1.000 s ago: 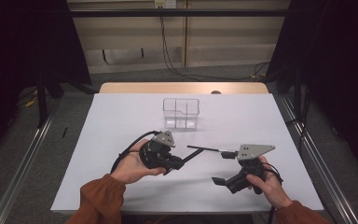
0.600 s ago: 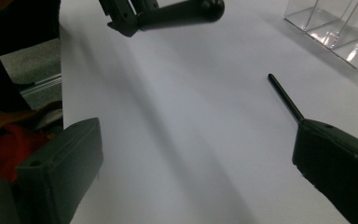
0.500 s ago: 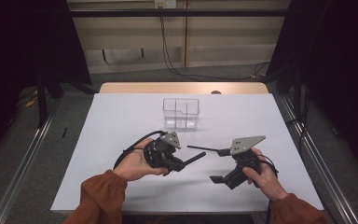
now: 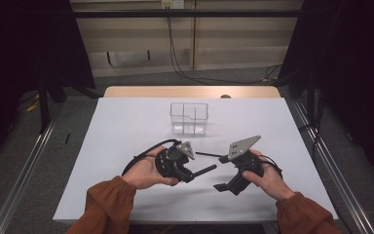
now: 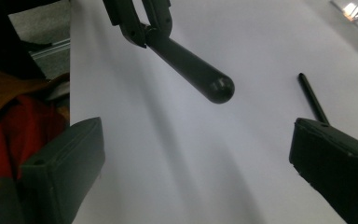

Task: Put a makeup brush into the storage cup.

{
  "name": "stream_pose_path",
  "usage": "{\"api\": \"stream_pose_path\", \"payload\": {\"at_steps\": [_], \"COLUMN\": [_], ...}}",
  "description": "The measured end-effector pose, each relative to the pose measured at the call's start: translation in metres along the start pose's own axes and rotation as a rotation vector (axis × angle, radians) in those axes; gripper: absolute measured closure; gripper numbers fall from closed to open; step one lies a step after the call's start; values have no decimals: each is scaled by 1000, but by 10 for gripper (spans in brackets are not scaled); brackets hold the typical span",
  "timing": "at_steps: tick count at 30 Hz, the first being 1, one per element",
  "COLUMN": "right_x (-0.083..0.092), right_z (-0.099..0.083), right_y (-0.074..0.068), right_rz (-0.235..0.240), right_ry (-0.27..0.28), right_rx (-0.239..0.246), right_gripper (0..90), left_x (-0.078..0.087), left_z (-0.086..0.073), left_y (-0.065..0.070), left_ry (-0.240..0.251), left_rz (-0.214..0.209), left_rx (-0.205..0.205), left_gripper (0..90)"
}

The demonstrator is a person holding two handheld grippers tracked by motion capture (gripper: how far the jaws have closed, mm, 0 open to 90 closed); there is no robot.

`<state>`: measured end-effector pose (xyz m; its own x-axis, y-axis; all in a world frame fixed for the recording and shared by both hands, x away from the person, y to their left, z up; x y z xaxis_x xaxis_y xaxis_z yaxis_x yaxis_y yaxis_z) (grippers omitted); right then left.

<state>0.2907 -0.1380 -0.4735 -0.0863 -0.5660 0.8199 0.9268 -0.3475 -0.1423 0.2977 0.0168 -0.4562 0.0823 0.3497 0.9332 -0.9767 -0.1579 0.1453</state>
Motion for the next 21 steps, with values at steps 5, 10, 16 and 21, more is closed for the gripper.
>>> {"api": "stream_pose_path", "payload": {"at_steps": [5, 10, 16, 21], "right_x": [-3, -2, -4, -7], "right_z": [5, 14, 20, 24], "right_y": [0, 0, 3, 3], "right_rz": [22, 55, 63, 69], "right_ry": [-41, -83, -161, -223], "right_rx": [29, 60, 94, 121], "right_gripper": [37, 24, 42, 150], "left_x": [-1, -4, -5, -5], "left_z": [-2, -3, -4, -3], "left_y": [-1, 0, -1, -2], "left_ry": [-42, -72, -96, -105], "left_rz": [1, 5, 6, 6], "left_rx": [-19, -28, -23, -21], "left_gripper": [785, 785, 785, 785]}}
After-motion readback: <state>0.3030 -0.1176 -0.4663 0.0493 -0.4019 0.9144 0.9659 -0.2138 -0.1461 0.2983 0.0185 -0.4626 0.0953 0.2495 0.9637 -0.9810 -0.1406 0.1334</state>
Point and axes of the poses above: each handheld gripper's, and its own axes: x roughly backward along the jaws, z roughly out of its top, y roughly to its right, the point moved 7 cm from there along -x, roughly forward along the jaws, and after that the axes turned 12 degrees about -y, right-handed, at the moved point
